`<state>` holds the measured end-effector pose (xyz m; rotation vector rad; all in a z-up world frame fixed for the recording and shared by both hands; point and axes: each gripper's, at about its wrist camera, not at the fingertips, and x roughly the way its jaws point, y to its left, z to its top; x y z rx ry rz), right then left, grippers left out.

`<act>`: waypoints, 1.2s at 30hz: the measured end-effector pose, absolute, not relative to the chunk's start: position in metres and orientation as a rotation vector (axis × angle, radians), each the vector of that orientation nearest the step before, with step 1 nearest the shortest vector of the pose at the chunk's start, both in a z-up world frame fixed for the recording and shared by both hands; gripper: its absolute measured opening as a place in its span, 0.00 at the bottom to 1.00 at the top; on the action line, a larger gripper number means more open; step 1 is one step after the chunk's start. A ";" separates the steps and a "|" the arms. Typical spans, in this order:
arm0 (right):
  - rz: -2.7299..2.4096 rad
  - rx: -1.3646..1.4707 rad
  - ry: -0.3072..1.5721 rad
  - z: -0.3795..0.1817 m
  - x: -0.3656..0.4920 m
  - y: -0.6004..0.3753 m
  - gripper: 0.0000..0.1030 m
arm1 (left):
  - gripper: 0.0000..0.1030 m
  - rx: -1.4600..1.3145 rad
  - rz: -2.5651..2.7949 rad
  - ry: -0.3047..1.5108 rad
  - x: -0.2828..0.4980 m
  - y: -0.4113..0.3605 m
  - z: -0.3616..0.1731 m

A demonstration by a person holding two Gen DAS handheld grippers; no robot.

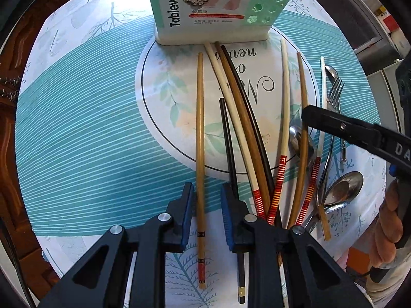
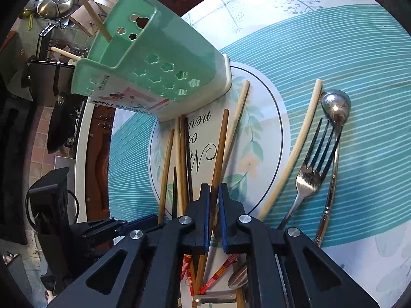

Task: Organize utensils
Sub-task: 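Lower the left gripper and grasp a chopstick while the right gripper grasps another, then lift the held chopsticks upright and carry them over the green holder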

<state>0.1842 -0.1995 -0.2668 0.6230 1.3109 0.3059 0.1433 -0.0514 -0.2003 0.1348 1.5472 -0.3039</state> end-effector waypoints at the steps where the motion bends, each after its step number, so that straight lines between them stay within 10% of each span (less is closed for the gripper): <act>1: 0.314 0.623 1.309 -0.265 0.182 -0.199 0.07 | 0.14 0.138 -0.299 1.549 0.143 -0.050 -0.200; 11: 0.351 0.614 1.288 -0.250 0.165 -0.187 0.07 | 0.04 0.160 -0.267 1.568 0.155 -0.045 -0.201; 36: 0.493 0.482 1.091 -0.164 0.115 -0.177 0.06 | 0.04 -0.061 -0.357 0.875 0.056 -0.012 -0.094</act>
